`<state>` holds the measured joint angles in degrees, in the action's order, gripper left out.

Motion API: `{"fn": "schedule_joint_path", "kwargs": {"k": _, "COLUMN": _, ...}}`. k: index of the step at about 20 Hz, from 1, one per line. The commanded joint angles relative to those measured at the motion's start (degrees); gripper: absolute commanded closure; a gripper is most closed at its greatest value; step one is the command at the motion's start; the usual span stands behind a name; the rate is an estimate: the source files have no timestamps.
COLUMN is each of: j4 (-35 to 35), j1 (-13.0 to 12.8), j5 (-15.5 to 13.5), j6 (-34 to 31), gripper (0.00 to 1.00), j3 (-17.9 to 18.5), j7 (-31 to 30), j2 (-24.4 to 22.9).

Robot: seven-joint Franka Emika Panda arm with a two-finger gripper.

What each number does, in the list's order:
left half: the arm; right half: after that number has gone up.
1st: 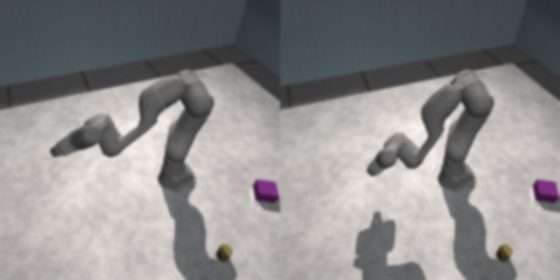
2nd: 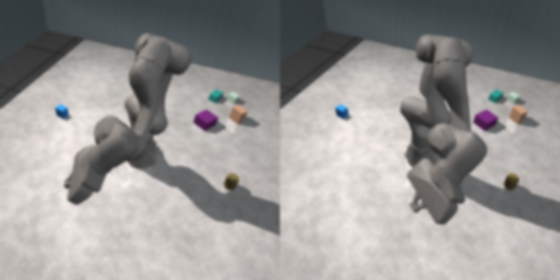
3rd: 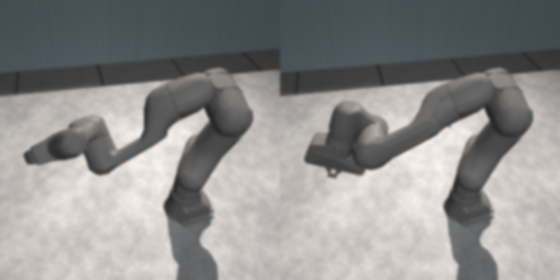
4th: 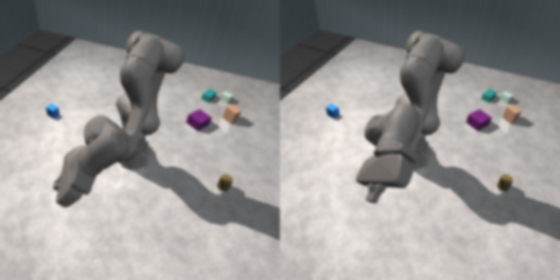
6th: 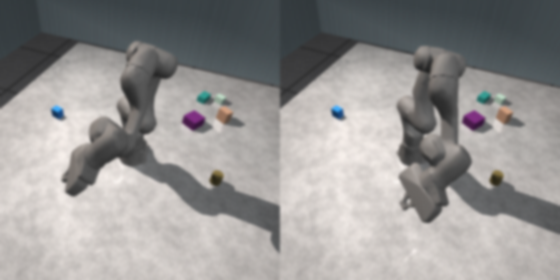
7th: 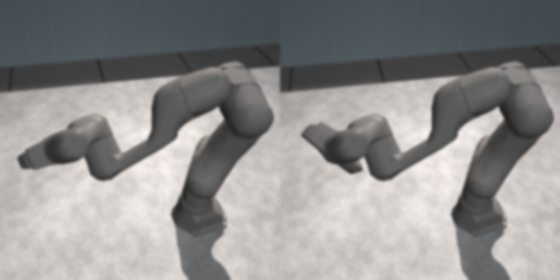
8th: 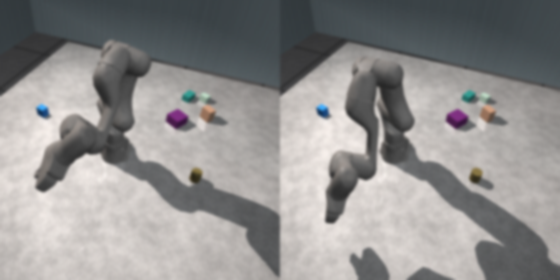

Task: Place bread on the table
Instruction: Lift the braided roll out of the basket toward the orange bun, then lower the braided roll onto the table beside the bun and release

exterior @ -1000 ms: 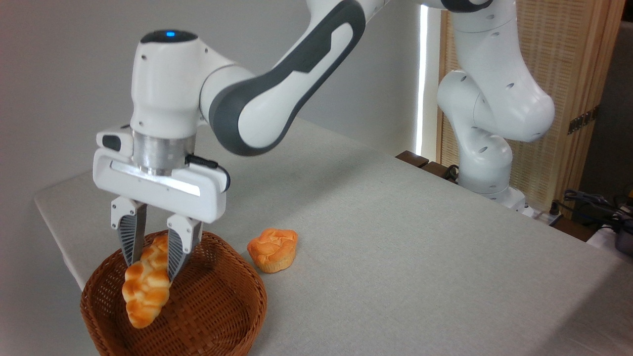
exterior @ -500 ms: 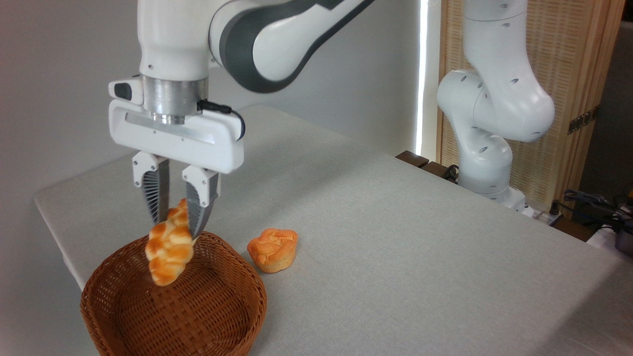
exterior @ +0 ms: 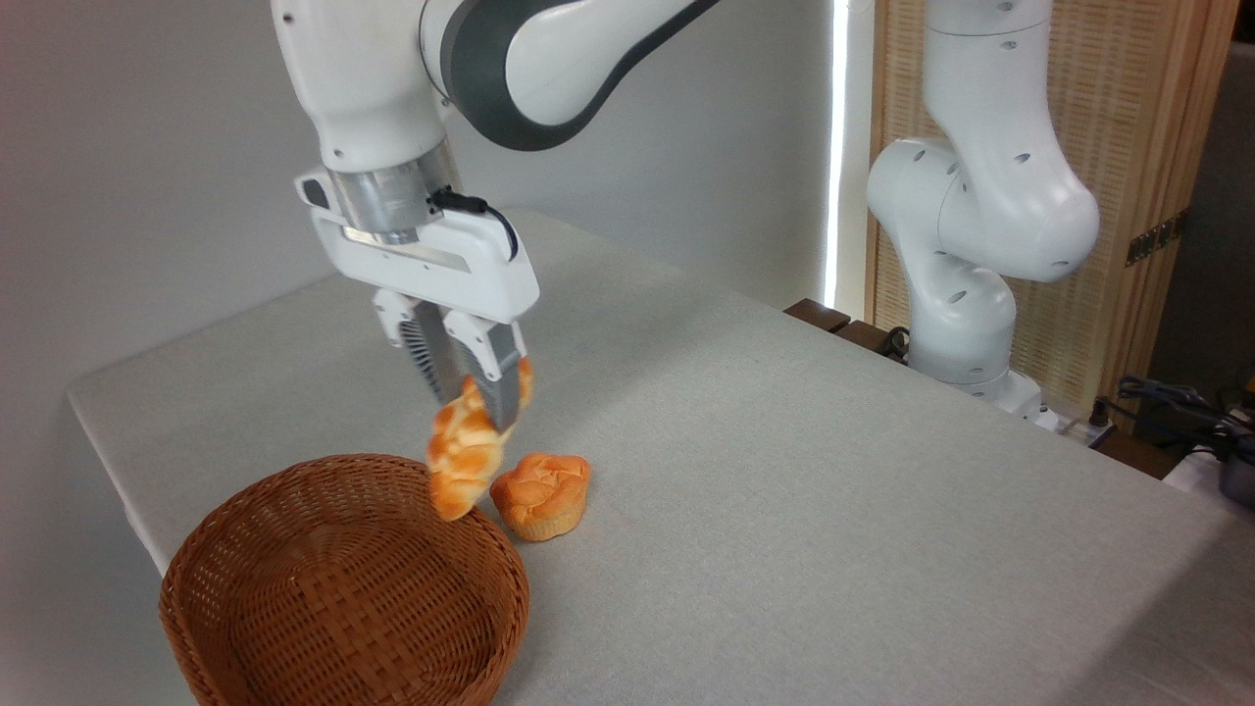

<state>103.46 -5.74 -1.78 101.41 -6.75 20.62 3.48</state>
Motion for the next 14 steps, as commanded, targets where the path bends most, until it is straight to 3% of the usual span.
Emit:
{"fn": "schedule_joint_path", "kwargs": {"k": 1, "j4": 1.8, "j1": -0.6, "j5": -0.9, "j6": -4.4, "gripper": 0.41, "j3": -1.4, "j7": 4.1, "j2": -1.4}}
{"fn": "schedule_joint_path", "kwargs": {"k": 3, "j4": 1.8, "j1": -0.7, "j5": -1.6, "j6": -4.6, "gripper": 0.27, "j3": -2.9, "j7": 4.1, "j2": -1.4}}
{"fn": "schedule_joint_path", "kwargs": {"k": 4, "j4": 1.8, "j1": -0.7, "j5": -1.6, "j6": -4.6, "gripper": 0.26, "j3": -3.7, "j7": 4.2, "j2": -1.4}}
{"fn": "schedule_joint_path", "kwargs": {"k": 5, "j4": 1.9, "j1": -0.6, "j5": -1.6, "j6": -4.6, "gripper": 0.17, "j3": -4.6, "j7": 4.1, "j2": -1.3}}
{"fn": "schedule_joint_path", "kwargs": {"k": 6, "j4": 1.9, "j1": -0.7, "j5": -1.6, "j6": -4.6, "gripper": 0.0, "j3": -5.2, "j7": 3.8, "j2": -1.3}}
{"fn": "schedule_joint_path", "kwargs": {"k": 14, "j4": 1.9, "j1": -0.7, "j5": -1.2, "j6": -3.4, "gripper": 0.0, "j3": -6.0, "j7": 4.1, "j2": -0.2}}
